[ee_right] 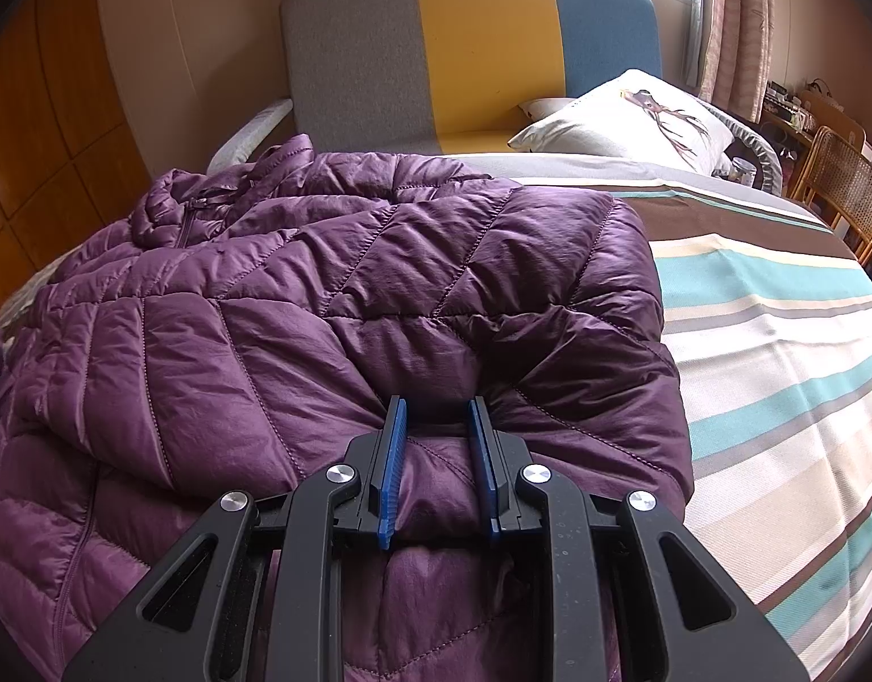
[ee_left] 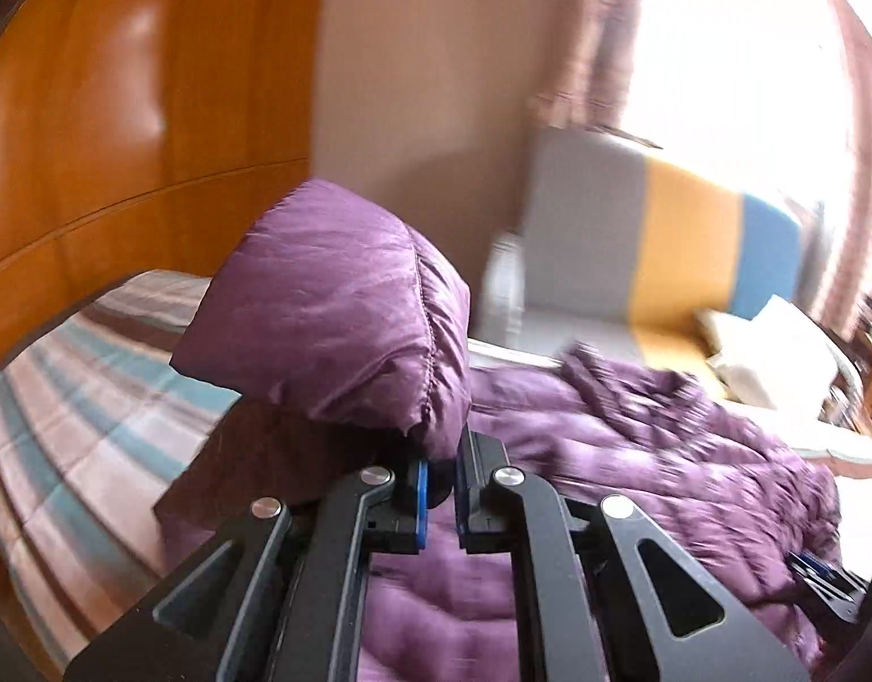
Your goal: Fold large clothes
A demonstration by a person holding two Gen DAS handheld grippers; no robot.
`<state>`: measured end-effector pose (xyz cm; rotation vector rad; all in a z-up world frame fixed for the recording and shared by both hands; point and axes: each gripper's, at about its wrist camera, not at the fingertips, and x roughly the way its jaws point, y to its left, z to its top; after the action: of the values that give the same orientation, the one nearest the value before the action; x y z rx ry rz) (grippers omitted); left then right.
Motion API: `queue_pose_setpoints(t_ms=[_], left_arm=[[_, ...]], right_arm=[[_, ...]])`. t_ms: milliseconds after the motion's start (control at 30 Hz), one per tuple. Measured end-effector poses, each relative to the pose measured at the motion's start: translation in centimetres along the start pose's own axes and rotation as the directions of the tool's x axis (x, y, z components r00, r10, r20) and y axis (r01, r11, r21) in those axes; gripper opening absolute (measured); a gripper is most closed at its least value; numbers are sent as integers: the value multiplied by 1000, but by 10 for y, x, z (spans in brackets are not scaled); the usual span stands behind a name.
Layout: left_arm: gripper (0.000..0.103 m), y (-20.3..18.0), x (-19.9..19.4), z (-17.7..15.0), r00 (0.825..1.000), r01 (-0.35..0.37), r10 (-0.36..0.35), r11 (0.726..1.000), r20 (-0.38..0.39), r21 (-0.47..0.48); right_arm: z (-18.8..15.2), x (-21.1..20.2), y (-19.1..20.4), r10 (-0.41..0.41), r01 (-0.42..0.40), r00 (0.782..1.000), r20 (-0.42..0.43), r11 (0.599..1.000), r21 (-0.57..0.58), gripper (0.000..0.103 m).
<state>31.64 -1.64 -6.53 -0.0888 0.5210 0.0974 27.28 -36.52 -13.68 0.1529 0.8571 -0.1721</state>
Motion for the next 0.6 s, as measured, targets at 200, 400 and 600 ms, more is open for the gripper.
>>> queue_pose_setpoints(t_ms=[200,400,600], left_arm=[[6,-80,5,-20,992,117,-110,984,-56,138],[6,-127,1,-51,974,217,-192,945,-119,247],[9,-153,1,-67,946,308,-258,903,-195,299]], right_arm=[[0,0,0,-2,2,1000,0,1000,-2,23],[0,0,-1,0,0,1000,0,1000,1,23],[1,-1,-1,5,-5,1000,1,1000,8,23]])
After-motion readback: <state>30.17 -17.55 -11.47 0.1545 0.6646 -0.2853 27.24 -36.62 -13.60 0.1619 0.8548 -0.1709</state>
